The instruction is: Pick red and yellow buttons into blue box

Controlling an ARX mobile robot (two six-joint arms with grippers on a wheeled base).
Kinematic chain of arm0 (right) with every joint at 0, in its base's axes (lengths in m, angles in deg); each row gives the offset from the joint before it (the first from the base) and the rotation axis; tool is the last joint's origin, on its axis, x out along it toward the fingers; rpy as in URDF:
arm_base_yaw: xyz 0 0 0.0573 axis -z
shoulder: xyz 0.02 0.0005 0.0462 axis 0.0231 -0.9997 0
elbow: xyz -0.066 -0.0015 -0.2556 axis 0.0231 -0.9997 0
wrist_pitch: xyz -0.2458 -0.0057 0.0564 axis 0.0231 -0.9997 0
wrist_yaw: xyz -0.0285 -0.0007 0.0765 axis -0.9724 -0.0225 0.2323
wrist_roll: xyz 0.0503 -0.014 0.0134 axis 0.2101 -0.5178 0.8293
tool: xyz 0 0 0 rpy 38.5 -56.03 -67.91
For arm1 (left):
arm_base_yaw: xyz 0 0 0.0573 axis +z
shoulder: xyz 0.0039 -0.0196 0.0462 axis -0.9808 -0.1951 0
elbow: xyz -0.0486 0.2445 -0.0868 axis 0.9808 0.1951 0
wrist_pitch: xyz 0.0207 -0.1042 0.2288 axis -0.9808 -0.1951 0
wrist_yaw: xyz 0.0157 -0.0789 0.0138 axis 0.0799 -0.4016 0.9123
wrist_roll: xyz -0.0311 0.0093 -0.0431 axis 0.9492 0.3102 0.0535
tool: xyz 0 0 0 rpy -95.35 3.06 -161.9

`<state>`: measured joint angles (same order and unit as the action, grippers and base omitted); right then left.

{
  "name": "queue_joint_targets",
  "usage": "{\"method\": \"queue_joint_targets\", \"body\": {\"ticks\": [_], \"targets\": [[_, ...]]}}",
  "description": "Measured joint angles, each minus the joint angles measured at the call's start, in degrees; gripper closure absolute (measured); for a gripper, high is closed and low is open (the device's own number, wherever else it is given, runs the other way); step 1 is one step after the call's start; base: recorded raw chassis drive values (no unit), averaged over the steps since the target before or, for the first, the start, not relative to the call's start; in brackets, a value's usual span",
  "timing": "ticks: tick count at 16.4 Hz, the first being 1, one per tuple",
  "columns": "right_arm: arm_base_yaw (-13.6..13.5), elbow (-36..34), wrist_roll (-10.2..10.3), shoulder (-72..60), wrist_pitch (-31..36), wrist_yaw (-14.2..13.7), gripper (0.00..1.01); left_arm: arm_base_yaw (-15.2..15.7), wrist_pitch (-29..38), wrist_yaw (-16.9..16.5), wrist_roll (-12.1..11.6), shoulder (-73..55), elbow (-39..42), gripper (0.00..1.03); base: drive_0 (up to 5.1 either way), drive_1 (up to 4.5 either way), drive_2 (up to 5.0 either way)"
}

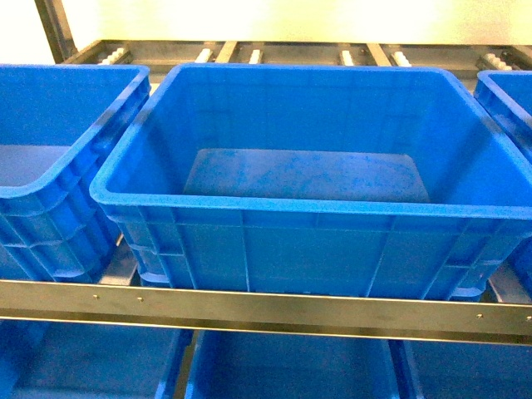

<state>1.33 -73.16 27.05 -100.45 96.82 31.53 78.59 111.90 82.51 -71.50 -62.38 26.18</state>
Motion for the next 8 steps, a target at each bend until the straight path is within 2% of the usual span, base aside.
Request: {"method": "queue_joint_targets", "body": {"ticks": [6,7,8], "targets": [[0.0,-2.4,0.0,7.1,-4.6,0.0,0.99,0.0,-7.3,0.0,0.0,11.2,3.3,1.01,0.0,0.0,0.0],[0.0,-2.9,0.0,8.1,-4.8,0.0,0.99,0.0,-4.0,0.0,0.0,11.2,5.0,1.01,0.0,0.0,0.0],[0.0,-4.0,0.0,8.6,-3.3,0.0,0.99,0.0,-6.3,0.0,0.0,12.1,5.1,1.01,0.0,0.0,0.0]]}}
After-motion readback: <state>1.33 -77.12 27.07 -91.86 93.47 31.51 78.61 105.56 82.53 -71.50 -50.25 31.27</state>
